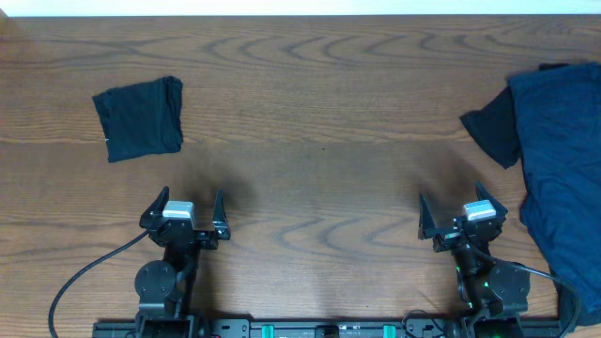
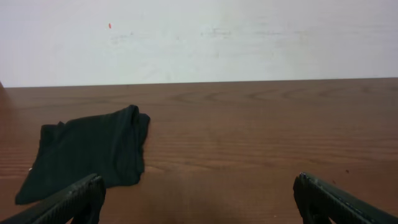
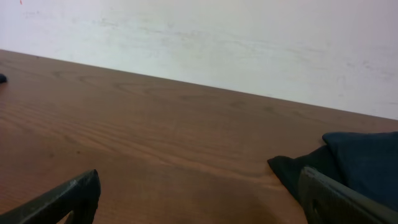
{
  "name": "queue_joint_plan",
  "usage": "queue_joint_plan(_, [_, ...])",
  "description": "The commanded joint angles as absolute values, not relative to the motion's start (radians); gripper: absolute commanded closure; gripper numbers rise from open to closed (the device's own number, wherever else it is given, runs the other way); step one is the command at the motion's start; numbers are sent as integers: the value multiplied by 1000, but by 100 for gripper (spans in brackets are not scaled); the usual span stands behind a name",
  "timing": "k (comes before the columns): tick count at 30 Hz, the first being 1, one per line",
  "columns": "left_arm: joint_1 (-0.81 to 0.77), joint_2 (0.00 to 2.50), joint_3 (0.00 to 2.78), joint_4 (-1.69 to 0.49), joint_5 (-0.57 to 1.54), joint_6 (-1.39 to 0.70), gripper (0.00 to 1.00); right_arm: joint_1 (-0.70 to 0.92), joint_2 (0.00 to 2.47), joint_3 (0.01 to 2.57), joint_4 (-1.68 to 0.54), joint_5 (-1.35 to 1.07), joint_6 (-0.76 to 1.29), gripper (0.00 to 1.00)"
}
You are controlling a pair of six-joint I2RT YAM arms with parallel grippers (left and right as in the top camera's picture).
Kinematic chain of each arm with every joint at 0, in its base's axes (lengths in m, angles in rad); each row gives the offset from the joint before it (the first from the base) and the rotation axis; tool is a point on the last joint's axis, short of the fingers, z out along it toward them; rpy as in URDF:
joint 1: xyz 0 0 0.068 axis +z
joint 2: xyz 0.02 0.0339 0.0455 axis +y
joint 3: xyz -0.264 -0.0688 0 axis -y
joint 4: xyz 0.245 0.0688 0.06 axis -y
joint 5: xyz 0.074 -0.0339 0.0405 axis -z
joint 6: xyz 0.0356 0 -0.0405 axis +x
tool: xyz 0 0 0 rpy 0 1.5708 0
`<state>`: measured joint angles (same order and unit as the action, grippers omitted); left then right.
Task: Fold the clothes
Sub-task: 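Move the right gripper to the dark clothes pile at right edge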
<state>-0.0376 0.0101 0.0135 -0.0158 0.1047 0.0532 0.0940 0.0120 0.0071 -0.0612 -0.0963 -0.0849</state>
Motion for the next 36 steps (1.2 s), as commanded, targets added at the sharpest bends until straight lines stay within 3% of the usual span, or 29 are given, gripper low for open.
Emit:
queue_joint_plan(1, [-43,4,4,-59,120,63,2,88,6,5,-65,-93,-94,1])
queue_joint_plan(36, [-43,4,4,-59,120,63,2,88,6,6,6,-93,-95,1])
